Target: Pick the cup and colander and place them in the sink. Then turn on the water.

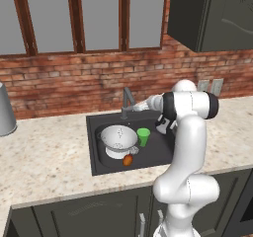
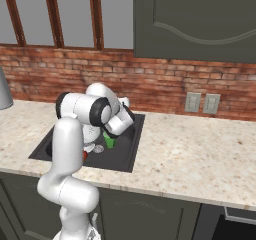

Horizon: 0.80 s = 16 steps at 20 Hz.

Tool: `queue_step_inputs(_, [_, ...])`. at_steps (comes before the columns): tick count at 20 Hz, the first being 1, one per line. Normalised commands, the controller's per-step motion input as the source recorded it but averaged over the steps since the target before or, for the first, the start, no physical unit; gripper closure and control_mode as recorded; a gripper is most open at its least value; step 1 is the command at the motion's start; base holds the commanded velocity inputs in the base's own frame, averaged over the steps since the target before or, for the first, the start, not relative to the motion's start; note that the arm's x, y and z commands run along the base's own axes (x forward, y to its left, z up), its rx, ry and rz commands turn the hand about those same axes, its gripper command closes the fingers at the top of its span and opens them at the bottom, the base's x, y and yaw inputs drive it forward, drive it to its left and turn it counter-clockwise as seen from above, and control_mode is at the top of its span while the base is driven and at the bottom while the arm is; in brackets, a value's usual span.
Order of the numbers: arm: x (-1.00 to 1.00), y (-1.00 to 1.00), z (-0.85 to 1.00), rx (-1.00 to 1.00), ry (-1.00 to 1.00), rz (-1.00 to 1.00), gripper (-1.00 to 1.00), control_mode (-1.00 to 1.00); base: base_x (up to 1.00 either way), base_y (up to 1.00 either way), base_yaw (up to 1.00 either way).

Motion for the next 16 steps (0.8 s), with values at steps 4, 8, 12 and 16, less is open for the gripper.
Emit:
queue_step_inputs(4, [0.00, 0.00, -0.10, 0.01, -0.01, 0.04, -1.00, -1.00, 0.00, 0.00, 0.00])
queue_step_inputs(8, [0.00, -0.03, -0.08, 0.02, -0.01, 0.05, -1.00, -1.00, 0.00, 0.00, 0.00])
queue_step_inputs(12, [0.00, -0.02, -0.09, 0.01, -0.01, 0.05, -1.00, -1.00, 0.00, 0.00, 0.00])
queue_step_inputs(16, [0.00, 0.00, -0.08, 0.01, -0.01, 0.04, -1.00, -1.00, 0.00, 0.00, 0.00])
